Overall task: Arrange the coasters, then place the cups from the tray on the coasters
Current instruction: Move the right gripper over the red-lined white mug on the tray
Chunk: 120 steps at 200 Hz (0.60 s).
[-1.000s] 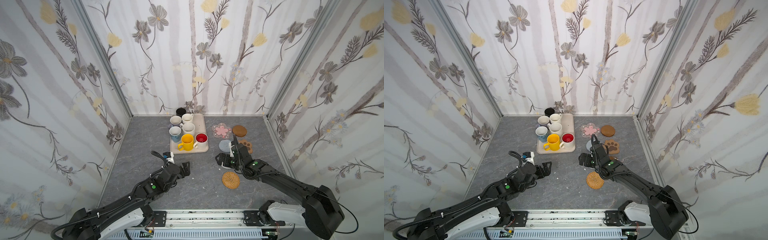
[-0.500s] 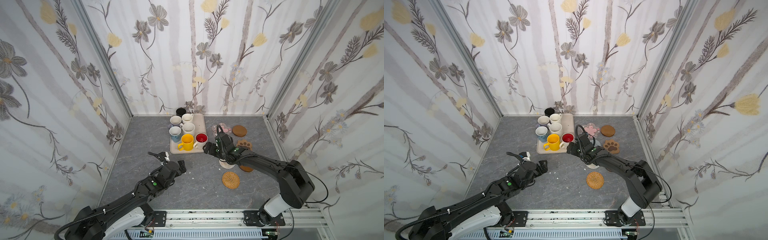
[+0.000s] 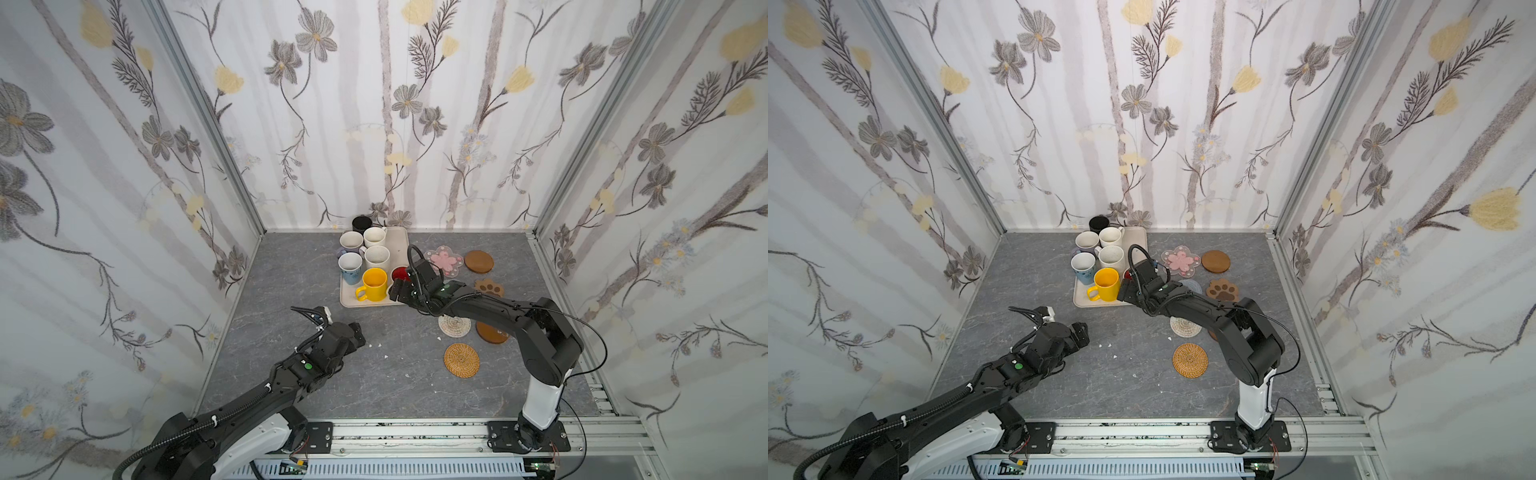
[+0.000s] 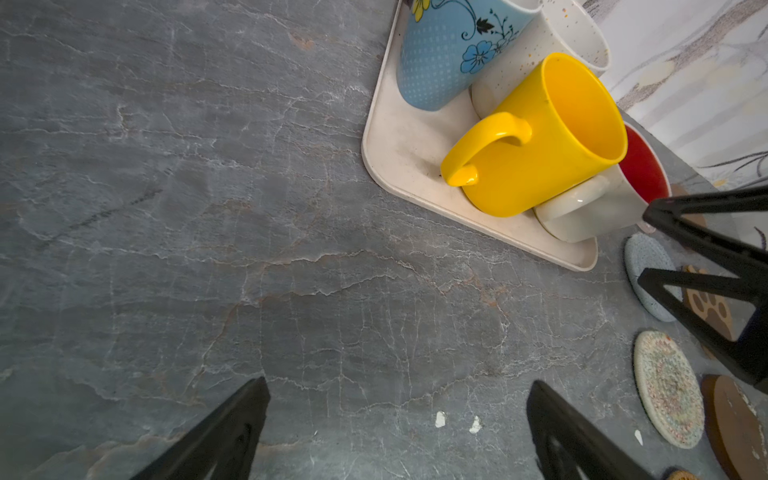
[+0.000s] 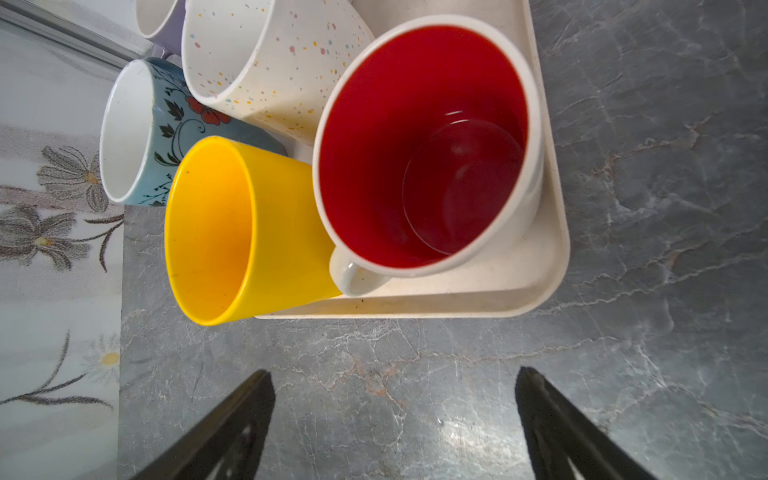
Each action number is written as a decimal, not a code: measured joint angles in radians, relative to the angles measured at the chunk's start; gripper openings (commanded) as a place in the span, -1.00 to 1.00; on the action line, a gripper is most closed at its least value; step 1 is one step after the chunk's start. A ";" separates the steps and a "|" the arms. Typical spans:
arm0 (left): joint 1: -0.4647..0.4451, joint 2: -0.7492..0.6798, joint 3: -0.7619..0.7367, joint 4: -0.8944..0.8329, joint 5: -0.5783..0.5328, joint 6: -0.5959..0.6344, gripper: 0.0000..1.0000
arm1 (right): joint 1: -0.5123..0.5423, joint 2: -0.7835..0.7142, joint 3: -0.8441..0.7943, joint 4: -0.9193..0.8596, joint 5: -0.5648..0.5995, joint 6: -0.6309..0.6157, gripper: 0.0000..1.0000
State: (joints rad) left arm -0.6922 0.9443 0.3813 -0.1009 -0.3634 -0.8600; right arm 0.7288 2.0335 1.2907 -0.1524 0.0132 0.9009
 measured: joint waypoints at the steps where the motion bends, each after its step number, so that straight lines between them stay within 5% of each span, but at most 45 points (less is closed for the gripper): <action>1: 0.000 0.000 0.000 0.000 0.000 0.000 1.00 | 0.000 0.002 0.002 -0.001 0.000 0.000 0.83; 120: 0.010 -0.009 -0.030 0.025 -0.003 0.053 1.00 | -0.002 0.124 0.130 -0.064 0.056 0.060 0.83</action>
State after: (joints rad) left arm -0.6827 0.9356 0.3511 -0.0757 -0.3664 -0.8074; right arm 0.7269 2.1574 1.4212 -0.2169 0.0696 0.9611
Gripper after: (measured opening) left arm 0.998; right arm 0.918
